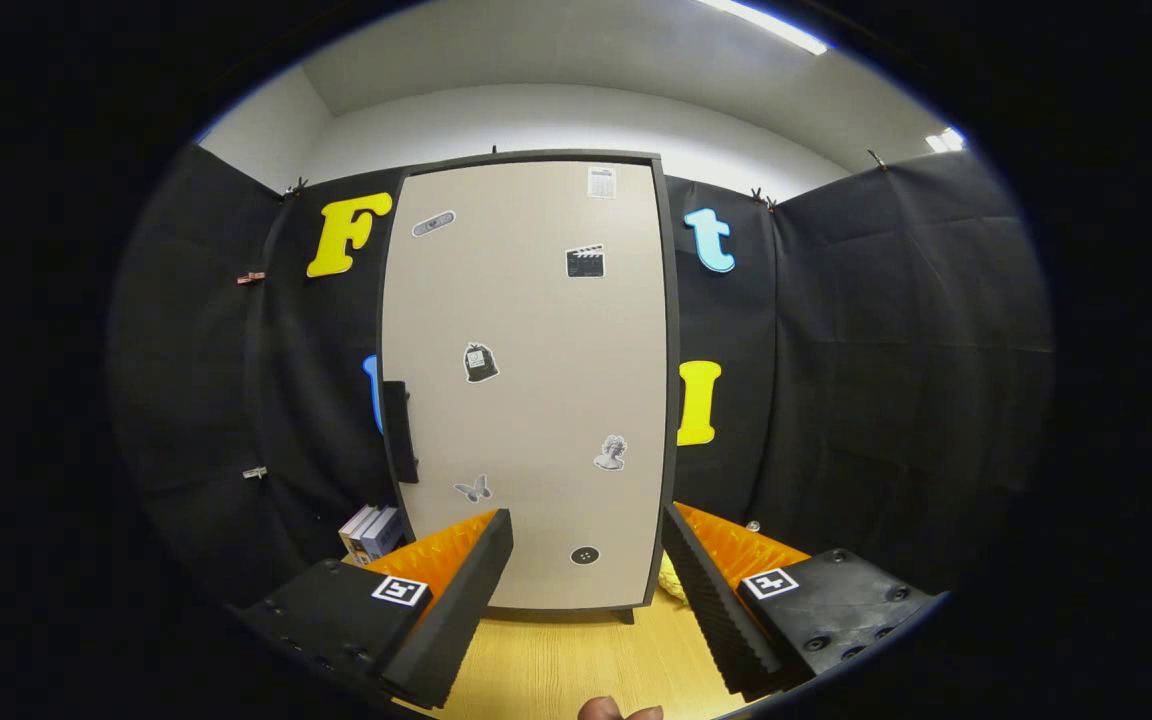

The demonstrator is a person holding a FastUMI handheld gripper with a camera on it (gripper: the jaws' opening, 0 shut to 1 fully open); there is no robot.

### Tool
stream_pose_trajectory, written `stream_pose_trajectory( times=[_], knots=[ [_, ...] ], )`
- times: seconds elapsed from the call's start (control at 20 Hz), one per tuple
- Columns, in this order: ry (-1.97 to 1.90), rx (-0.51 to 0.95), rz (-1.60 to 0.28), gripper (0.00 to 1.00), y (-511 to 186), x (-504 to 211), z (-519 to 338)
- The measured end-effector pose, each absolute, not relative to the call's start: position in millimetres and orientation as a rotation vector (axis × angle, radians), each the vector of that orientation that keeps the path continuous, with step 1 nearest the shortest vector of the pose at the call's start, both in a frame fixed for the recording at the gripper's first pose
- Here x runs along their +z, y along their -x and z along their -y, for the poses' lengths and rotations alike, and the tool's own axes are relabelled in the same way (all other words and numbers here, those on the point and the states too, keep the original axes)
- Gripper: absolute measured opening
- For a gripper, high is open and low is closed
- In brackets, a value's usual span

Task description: Open the shoe cabinet door, grab the shoes and put them into the shoe cabinet, then close the shoe cabinet door.

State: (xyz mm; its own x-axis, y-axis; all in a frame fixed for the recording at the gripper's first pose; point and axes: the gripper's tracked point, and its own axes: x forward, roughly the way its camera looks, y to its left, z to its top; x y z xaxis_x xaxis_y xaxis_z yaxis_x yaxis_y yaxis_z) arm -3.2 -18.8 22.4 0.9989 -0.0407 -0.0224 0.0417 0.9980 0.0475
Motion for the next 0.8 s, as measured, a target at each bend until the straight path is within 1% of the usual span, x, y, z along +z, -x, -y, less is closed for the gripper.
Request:
stream_pose_trajectory(
  times=[0.35, 0.5, 0.8],
  knots=[
    [-0.069, -0.033, 0.015, 0.98, 1.0, 38.9, 17.7],
    [-0.067, -0.033, 0.017, 0.98, -6.9, 29.3, 25.3],
    [-0.077, -0.033, 0.029, 0.98, -11.9, 35.2, 26.4]
  ],
)
